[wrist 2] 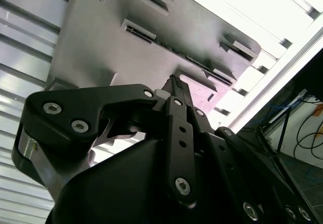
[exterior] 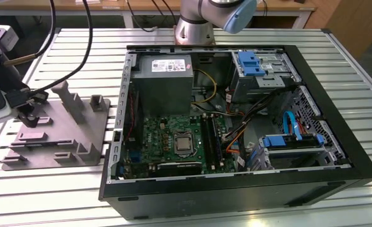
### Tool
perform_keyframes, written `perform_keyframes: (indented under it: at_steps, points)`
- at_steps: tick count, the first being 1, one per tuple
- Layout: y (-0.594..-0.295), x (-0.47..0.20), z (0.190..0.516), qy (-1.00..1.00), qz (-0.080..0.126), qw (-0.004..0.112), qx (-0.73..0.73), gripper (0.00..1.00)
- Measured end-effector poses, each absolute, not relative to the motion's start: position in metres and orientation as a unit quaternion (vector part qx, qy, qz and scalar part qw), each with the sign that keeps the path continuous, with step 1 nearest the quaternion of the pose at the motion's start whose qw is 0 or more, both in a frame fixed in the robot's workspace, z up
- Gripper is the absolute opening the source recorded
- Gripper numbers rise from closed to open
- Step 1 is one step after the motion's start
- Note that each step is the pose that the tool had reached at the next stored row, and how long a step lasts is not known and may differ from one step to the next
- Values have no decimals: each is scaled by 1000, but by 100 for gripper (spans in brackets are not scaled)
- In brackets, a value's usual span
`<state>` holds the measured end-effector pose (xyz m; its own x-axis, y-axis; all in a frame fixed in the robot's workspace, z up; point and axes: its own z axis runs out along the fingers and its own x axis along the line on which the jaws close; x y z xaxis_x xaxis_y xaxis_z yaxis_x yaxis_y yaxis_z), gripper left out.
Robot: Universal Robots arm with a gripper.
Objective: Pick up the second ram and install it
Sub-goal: 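Reach for the second ram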
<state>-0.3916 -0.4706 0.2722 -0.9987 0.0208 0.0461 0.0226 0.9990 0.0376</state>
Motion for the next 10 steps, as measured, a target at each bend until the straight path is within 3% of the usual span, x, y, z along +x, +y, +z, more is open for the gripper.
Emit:
perform_keyframes:
  at_steps: [10]
  points:
    - [-471, -394, 254, -1000, -19, 23, -10, 10]
